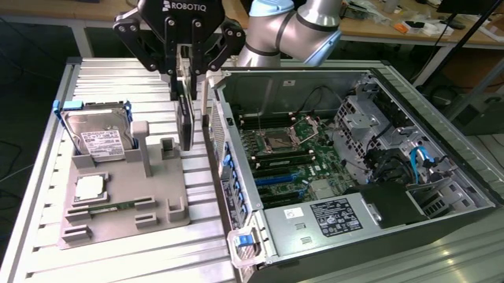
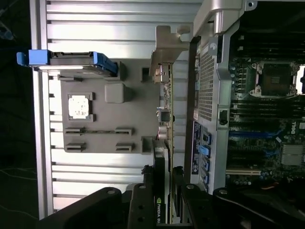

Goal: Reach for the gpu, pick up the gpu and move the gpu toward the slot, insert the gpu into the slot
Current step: 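Pick up the gpu and move the gpu toward the slot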

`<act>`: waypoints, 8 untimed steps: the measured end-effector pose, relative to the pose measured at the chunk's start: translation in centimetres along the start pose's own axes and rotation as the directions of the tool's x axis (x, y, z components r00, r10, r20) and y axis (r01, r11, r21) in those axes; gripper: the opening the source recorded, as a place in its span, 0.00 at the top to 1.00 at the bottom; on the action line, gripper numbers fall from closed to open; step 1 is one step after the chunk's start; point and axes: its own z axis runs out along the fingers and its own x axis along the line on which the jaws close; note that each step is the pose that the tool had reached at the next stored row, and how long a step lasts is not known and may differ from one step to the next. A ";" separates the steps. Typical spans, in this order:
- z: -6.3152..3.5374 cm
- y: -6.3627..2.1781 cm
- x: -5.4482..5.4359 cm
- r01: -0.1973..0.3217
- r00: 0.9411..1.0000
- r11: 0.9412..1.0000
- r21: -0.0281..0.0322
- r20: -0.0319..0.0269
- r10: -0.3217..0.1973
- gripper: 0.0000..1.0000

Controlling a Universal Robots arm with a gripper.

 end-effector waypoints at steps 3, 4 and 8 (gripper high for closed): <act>0.00 -0.01 -0.6 0.000 1.000 1.000 0.002 0.000 0.000 0.73; -0.01 -0.02 -0.9 0.000 1.000 1.000 0.003 0.000 0.000 0.73; -0.03 -0.04 -2.0 -0.002 1.000 0.998 0.068 -0.003 0.002 0.73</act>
